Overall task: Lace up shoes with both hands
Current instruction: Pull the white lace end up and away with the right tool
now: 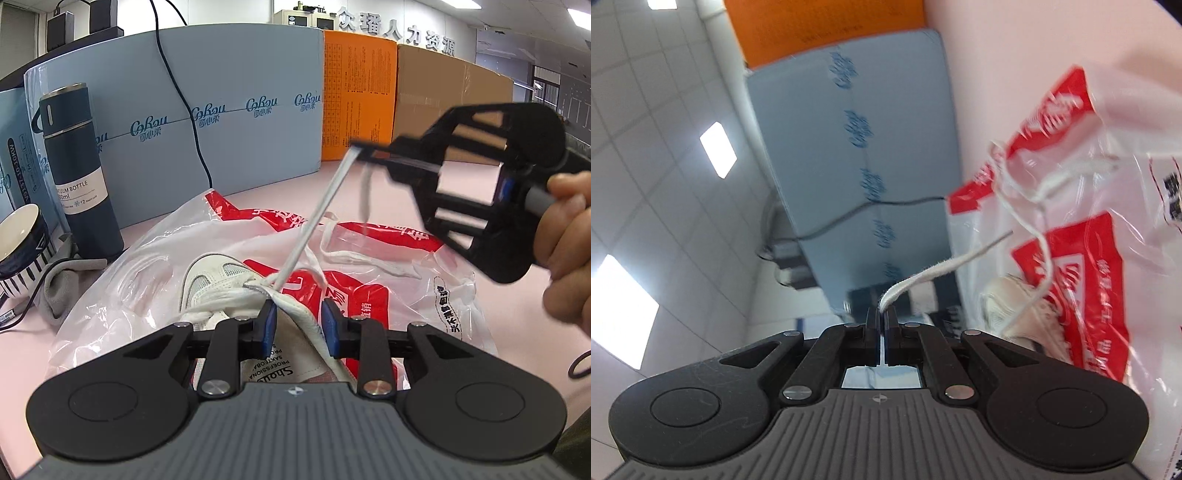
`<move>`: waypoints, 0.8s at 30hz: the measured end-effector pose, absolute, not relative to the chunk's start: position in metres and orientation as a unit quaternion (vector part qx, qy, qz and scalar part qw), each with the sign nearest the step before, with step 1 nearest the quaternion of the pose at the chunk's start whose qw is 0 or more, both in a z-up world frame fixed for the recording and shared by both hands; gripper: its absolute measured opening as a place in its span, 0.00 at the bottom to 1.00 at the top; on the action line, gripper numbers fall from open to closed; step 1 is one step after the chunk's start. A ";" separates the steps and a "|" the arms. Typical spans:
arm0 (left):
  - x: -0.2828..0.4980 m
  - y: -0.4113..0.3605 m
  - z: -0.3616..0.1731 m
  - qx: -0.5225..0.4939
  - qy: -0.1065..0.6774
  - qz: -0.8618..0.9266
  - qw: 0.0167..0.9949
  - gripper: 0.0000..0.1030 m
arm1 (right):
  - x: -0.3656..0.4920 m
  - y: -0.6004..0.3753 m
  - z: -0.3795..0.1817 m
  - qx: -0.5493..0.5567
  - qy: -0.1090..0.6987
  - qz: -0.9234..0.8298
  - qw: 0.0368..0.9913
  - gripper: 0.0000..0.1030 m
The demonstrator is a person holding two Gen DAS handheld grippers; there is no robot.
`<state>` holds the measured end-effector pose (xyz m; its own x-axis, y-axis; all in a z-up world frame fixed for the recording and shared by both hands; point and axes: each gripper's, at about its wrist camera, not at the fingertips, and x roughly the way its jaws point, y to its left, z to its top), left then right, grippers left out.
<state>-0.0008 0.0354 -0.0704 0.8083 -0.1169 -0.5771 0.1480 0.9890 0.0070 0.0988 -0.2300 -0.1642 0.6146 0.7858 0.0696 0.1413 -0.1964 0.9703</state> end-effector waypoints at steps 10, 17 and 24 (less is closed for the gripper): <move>0.000 0.034 -0.072 0.025 0.304 -0.068 0.950 0.25 | 0.093 -0.280 -0.143 0.771 0.213 0.294 0.523 0.02; 0.001 0.034 -0.073 0.024 0.305 -0.069 0.949 0.25 | 0.088 -0.309 -0.138 0.783 0.165 0.282 0.528 0.02; 0.001 0.033 -0.075 0.027 0.310 -0.070 0.948 0.25 | 0.083 -0.320 -0.138 0.791 0.144 0.270 0.530 0.02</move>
<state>0.0011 0.0333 -0.0748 0.7983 -0.1169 -0.5908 0.1498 0.9887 0.0068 0.0831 -0.3201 -0.1377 0.8126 0.5143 0.2743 -0.0583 -0.3965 0.9162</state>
